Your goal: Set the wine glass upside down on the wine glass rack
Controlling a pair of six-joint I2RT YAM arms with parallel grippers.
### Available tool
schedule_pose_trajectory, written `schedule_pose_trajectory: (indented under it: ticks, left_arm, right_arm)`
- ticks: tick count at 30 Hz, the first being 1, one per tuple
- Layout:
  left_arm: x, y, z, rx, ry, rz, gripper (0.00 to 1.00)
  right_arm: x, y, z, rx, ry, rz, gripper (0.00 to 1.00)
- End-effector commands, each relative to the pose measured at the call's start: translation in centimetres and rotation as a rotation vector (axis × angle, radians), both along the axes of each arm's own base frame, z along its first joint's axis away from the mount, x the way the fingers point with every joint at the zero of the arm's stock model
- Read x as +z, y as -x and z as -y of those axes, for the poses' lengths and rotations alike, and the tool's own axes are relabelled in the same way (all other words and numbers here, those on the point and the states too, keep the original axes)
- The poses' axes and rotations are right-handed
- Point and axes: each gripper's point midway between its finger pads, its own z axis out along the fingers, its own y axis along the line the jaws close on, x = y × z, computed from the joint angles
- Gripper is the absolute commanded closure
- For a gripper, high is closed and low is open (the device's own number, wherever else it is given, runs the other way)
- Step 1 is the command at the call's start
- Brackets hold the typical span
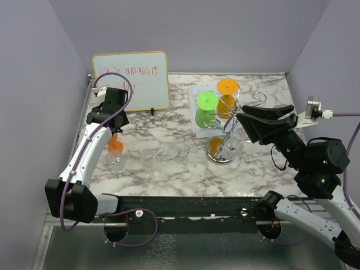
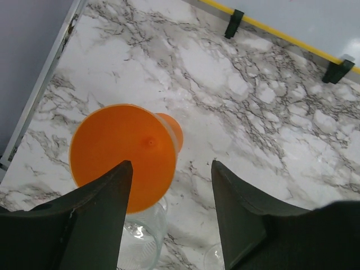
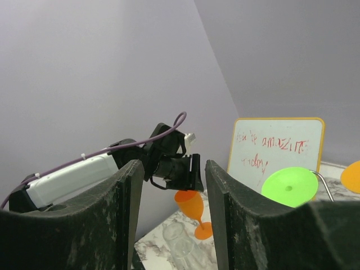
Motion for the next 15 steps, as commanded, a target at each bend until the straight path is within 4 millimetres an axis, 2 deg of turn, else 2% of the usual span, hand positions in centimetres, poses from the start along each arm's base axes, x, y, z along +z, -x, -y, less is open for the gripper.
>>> schedule_pose_trajectory:
  ticks: [1, 4, 9, 15]
  left_arm:
    - [-1.2, 0.1, -1.4, 0.022, 0.019, 0.02, 0.41]
    - [-2.5, 0.0, -1.5, -0.004, 0.042, -0.01, 0.43]
    - [-4.2, 0.1, -1.4, -0.022, 0.055, -0.057, 0.61]
    - [-3.7, -0.3, -1.0, -0.068, 0.059, -0.052, 0.83]
  right_arm:
    - [-0.5, -0.1, 0.3, -0.019, 0.018, -0.013, 0.48]
    - [-0.6, -0.1, 0.2, -0.017, 0.015, -0.016, 0.49]
    - [-0.9, -0.3, -0.2, -0.008, 0.02, -0.023, 0.49]
    - [-1.0, -0.6, -0.5, -0.009, 0.025, -0.03, 0.5]
